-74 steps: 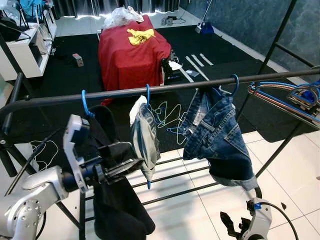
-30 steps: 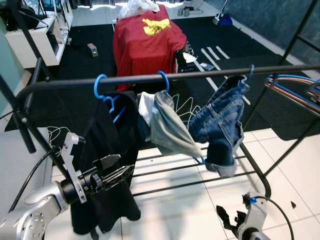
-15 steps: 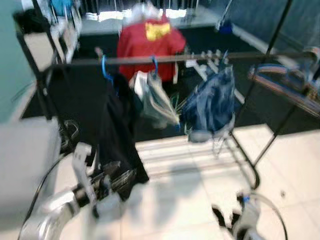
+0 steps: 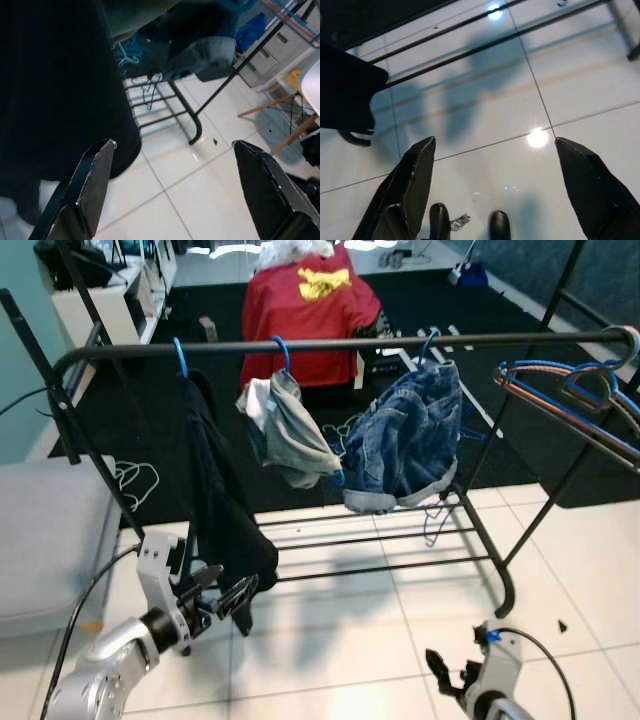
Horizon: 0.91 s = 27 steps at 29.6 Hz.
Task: Hang hanger
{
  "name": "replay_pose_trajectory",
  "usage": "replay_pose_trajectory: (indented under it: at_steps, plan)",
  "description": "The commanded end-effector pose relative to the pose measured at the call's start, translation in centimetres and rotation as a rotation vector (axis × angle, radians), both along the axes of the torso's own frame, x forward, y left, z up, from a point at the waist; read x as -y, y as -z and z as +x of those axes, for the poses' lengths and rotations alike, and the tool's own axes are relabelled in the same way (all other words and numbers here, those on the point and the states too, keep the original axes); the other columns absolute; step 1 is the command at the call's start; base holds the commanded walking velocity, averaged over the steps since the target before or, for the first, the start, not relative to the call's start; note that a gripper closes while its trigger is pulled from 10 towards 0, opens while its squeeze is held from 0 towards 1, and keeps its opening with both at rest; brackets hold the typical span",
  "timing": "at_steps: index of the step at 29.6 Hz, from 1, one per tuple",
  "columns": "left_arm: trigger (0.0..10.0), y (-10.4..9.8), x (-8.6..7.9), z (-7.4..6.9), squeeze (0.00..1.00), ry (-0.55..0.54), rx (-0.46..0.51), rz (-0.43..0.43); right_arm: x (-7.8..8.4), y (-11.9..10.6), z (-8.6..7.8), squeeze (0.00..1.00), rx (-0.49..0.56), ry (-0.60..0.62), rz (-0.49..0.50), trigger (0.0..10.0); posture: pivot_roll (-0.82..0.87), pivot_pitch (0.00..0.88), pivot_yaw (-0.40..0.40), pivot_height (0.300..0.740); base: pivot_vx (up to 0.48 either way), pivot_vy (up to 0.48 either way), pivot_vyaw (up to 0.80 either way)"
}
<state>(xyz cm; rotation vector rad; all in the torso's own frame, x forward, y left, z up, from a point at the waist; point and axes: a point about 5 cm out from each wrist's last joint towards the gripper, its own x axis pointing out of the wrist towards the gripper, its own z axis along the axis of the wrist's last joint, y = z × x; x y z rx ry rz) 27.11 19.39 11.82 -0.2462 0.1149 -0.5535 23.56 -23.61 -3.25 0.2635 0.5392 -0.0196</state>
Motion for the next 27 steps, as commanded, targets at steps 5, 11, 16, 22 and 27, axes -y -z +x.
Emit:
replay_pose_trajectory:
  at_steps: [5,11,16,22,27]
  plan:
    - [10.0,-3.6,1.6,1.0,0.0,0.057,0.136,-0.012,0.2,0.7,-1.0,0.0,-0.039,0.014,0.004,10.0,-0.03,0.132,-0.005,0.74,0.0,-0.472,0.0]
    - [10.0,-6.1,3.2,1.7,0.0,0.127,0.221,-0.043,0.3,0.7,-1.1,0.0,-0.039,0.014,0.003,10.0,-0.03,0.133,-0.011,0.74,0.0,-0.472,0.0]
    - [10.0,-8.3,4.9,3.5,0.0,0.138,0.29,-0.043,0.2,0.8,-1.1,0.0,-0.04,0.013,0.004,10.0,-0.03,0.133,-0.015,0.74,0.0,-0.478,0.0]
    - [10.0,-9.7,7.3,6.6,0.0,0.012,0.3,0.019,0.1,0.8,-1.2,0.0,-0.038,0.016,0.005,10.0,-0.05,0.132,-0.004,0.74,0.0,-0.313,0.0]
    - [10.0,-9.5,7.3,7.0,0.0,-0.035,0.288,0.008,0.1,0.8,-1.2,0.0,-0.037,0.018,0.006,10.0,-0.05,0.132,-0.005,0.74,0.0,0.0,0.0]
